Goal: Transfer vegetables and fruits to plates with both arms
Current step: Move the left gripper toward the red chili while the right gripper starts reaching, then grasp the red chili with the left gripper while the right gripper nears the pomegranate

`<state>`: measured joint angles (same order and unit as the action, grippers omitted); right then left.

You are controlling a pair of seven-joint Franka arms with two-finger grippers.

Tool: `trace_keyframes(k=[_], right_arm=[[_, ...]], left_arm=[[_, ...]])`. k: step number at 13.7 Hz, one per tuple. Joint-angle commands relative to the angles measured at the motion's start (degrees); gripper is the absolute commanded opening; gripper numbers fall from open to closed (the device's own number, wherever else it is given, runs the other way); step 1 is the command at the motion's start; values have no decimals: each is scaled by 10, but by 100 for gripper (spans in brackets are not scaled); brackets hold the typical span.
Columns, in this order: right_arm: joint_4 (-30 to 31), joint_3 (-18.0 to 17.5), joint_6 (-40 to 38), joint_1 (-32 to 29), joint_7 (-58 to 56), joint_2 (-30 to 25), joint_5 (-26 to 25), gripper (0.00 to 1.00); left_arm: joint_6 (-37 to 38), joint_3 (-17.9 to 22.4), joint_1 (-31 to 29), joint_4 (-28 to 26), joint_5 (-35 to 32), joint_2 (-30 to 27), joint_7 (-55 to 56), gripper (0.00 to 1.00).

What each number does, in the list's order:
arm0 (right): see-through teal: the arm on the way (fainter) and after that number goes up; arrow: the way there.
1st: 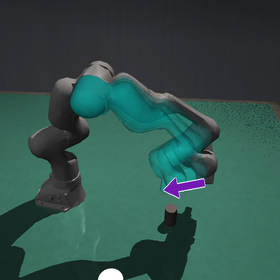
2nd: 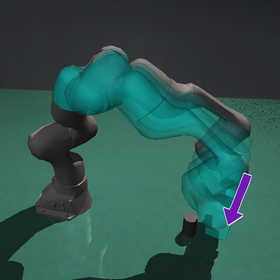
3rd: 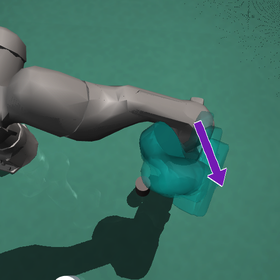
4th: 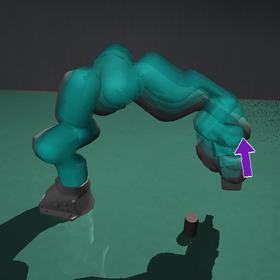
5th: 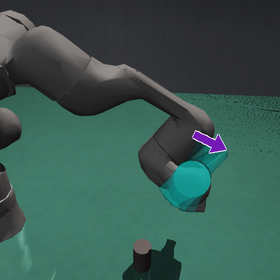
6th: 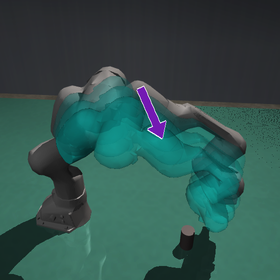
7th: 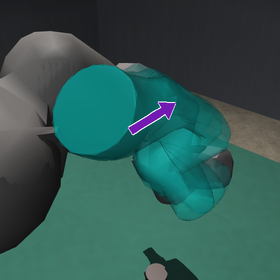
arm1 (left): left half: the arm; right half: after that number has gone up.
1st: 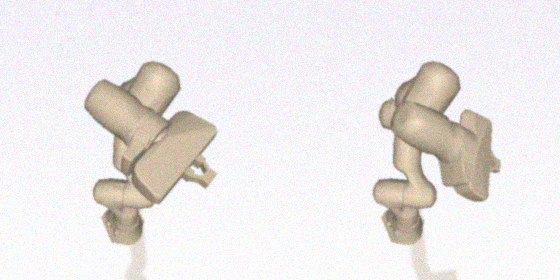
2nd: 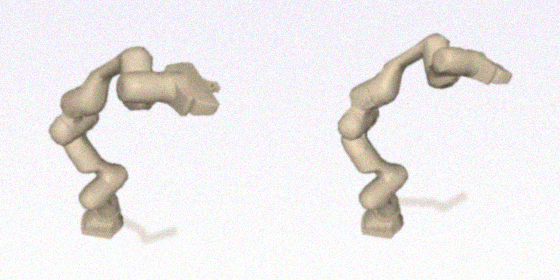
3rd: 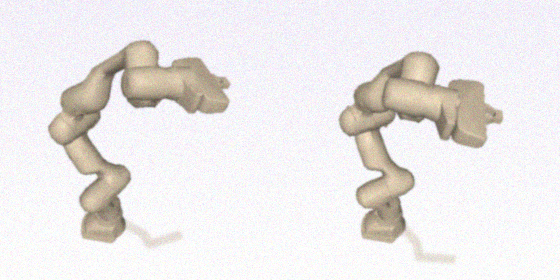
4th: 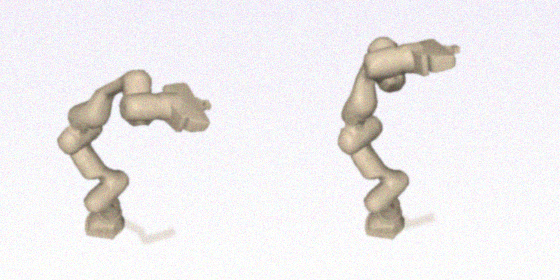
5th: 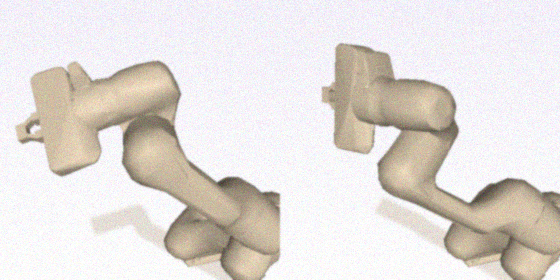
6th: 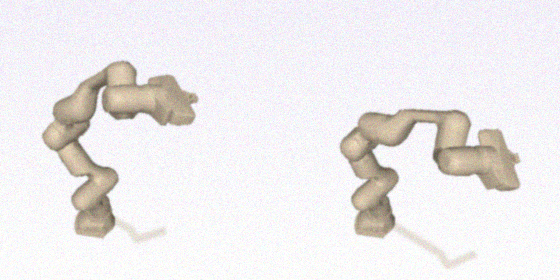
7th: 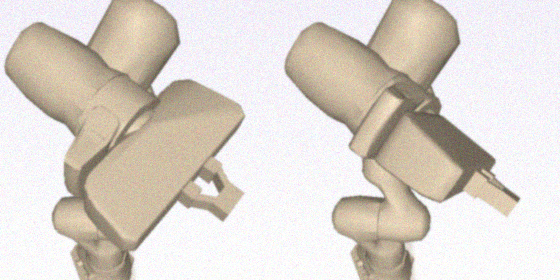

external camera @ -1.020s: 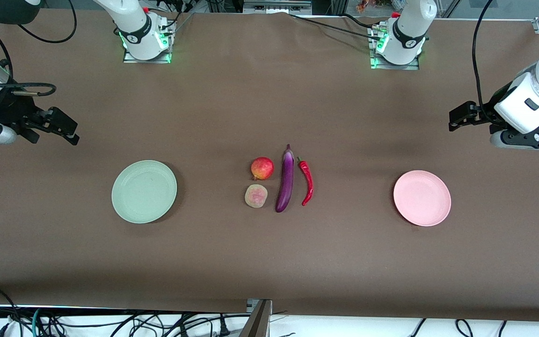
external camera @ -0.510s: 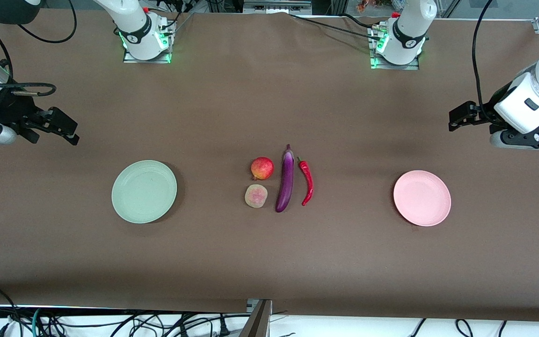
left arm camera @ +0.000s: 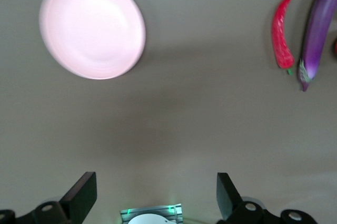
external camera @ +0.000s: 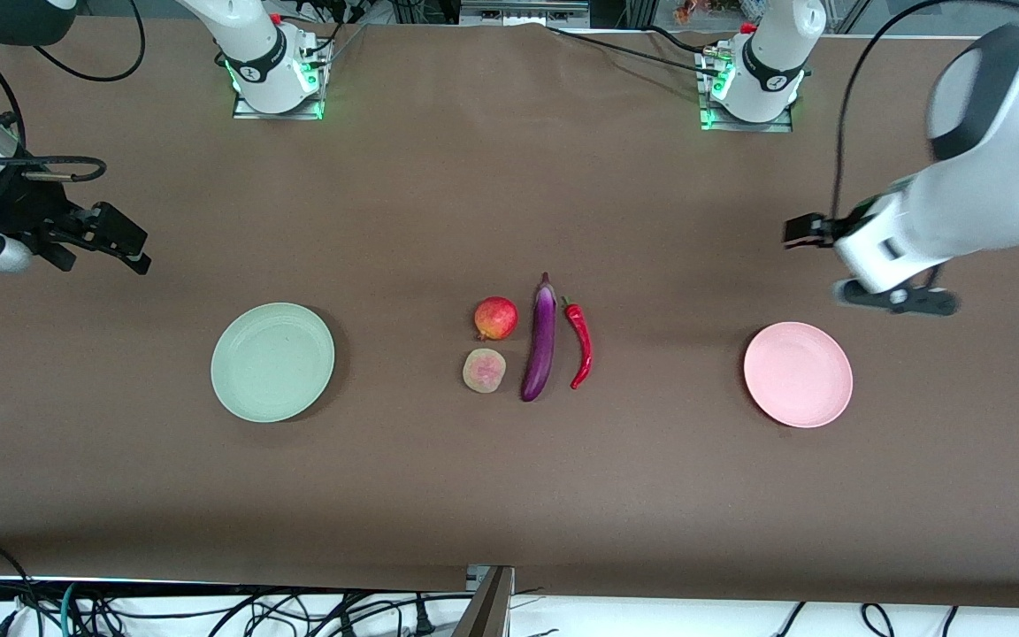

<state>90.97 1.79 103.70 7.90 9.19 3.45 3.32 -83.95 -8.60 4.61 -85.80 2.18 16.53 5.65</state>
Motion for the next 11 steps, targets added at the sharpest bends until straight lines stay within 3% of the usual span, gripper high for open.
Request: trace_keyframes(k=[1,3,6,11], right_arm=[[-13,0,2,-4,-1,16,27,100],[-31,1,-2,-5,-7,59,30,100],[-30,-1,-24,3,0,58,19,100],[-25,1,-37,-3,-4,134,7,100]], left_arm=[[-77,1,55,14,5,77,78,100],[-138,1,100,14,5,118,141,100],[-235,1,151,12,8,172,189,100],[-424,1,178,-44,12,242,220,100]])
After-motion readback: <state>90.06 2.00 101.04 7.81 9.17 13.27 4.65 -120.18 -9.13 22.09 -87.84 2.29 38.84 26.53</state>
